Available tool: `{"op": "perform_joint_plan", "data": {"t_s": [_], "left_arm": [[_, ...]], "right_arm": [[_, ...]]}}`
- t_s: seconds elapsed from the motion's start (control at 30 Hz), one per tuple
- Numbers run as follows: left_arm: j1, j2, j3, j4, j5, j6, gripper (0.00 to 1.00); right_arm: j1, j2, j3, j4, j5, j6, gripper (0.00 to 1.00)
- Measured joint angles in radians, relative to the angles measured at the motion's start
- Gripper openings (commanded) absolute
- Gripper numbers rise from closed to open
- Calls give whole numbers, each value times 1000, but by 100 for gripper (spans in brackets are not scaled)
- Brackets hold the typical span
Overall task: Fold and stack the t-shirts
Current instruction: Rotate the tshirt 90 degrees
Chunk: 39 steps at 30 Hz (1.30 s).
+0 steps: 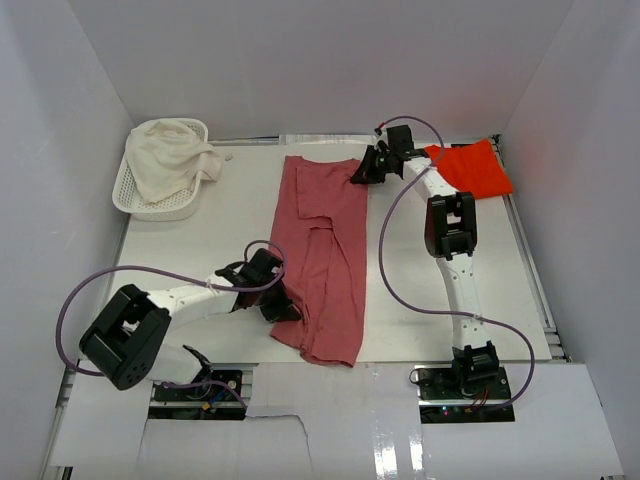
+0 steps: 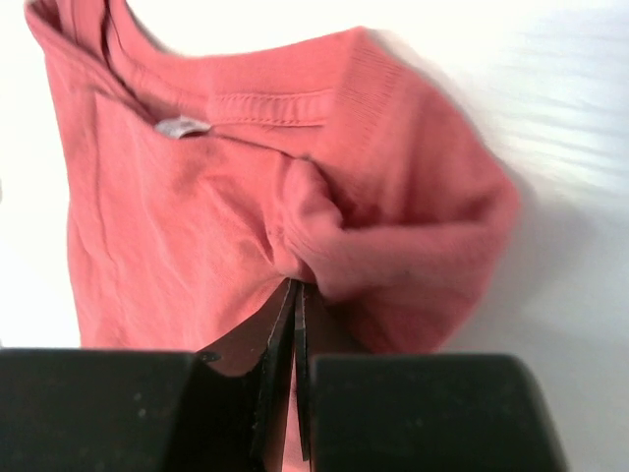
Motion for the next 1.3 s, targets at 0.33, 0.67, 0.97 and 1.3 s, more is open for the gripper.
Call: {"op": "perform_joint_plan", "data": {"t_s": [0.33, 0.67, 0.97, 1.3], "left_arm": [[-151, -131, -135, -35, 145, -116, 0], [-180, -123, 10, -375, -21, -66, 16], [-137, -56, 290, -575, -251, 42, 47], [295, 13, 562, -429, -229, 304, 46]], "right_arm": [[3, 42, 16, 105, -69, 115, 8], [-10, 48, 3, 208, -97, 159, 19], [-12, 25, -27, 351, -187, 230, 25], [-10, -411, -378, 356, -269, 151, 24]]}}
